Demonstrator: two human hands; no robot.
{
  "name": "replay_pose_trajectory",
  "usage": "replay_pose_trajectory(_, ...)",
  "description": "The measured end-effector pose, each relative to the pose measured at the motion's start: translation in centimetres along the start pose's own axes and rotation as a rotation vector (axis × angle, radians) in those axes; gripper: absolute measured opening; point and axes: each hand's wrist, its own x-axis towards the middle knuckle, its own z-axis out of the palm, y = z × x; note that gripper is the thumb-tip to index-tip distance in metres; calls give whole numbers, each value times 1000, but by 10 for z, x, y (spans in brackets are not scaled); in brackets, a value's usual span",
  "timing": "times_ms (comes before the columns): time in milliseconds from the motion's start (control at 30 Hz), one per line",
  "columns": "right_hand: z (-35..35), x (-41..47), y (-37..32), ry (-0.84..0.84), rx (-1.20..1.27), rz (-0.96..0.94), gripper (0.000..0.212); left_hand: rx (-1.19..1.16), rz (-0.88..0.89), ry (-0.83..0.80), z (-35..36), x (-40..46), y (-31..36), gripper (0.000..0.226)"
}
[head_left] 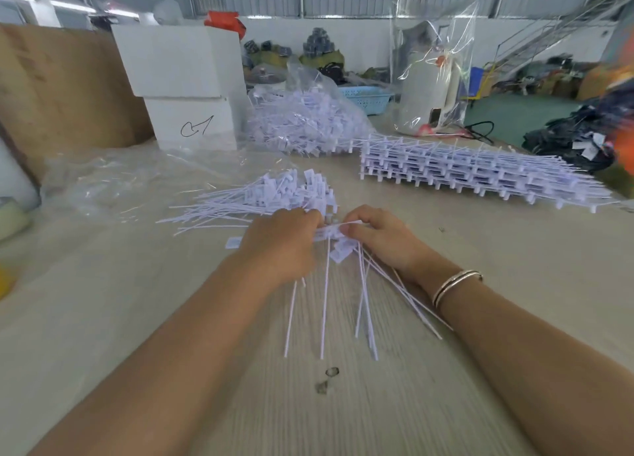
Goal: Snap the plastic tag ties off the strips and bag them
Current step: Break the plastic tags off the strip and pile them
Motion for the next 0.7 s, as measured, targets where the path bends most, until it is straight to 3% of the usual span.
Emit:
replay_pose_trajectory(133,1,1,3,45,94,5,15,63,35,170,2,5,-2,18)
replay_pose_trajectory(300,2,-1,4,33,103,-27,11,35,141,344,12,0,-4,21)
replay_pose_trajectory(467,3,0,3,37,52,-151,17,-25,170,324,16,-5,-8,29)
replay_pose_trajectory(700,1,-4,-5,75,-115,-230,23,-308,116,281,19,-4,-12,27)
